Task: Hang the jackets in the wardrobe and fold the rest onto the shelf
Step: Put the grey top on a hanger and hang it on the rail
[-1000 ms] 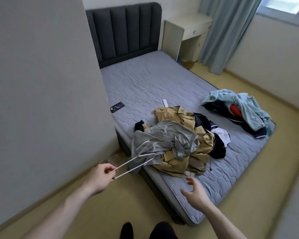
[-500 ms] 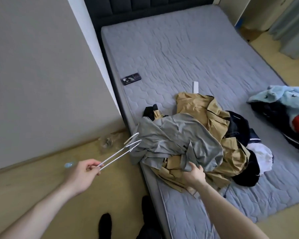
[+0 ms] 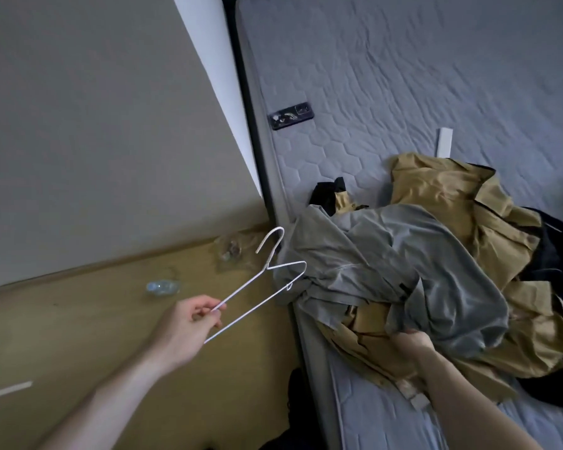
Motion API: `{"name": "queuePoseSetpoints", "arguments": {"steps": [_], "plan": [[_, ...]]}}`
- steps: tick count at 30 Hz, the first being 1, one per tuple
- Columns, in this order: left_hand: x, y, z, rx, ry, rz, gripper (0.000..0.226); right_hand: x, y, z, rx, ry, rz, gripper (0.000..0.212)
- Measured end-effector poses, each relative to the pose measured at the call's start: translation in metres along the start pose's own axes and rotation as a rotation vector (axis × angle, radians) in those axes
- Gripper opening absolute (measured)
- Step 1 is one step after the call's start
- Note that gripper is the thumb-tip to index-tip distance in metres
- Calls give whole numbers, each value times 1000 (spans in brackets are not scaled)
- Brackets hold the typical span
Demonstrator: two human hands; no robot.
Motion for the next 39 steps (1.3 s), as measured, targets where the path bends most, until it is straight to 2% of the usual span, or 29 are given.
{"name": "queuePoseSetpoints", "arguments": {"steps": [2,4,7,9,13,17,20,22,28,31,37,39], "plan": [[8,-5,7,17,-10,-9,20,0,-5,3,18,106,-28,45],[17,-16,12,42,-20,-22,20,3,-26,11,117,195,-110,37],[37,-39,12,51,-14,-51,17,12,-92,33,340,356,-332,6],[54,-57,9,31,25,-98,13,13,-147,52,496,466,-374,12],[93,-101,6,-12,32,-203,16,10,-270,91,799,508,-78,32],[134,-158,19,-80,-127,-282,32,15,-405,123,984,474,250,27],[165,-207,37,-199,-219,-298,31,9,-490,131,1073,439,507,31],[185,-243,50,-264,-224,-313,35,1,-541,131,1135,403,622,30],[233,-346,83,-437,-249,-295,67,-45,-672,124,1304,181,819,25],[253,-383,92,-513,-210,-264,76,-76,-722,116,1345,77,927,25],[275,-419,123,-507,-85,-128,38,-107,-780,104,1452,15,979,22],[281,-427,139,-509,-37,-123,38,-111,-788,100,1461,38,954,25]]}}
Point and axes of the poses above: each hand's wrist, its own y-axis towards the middle knuckle, its own x-axis out of the back of the hand, z = x × y, the point moved 2 cm from there along y, towards the middle knuckle, and after that the axes turned 2 degrees about -z, right-handed, at the moved point
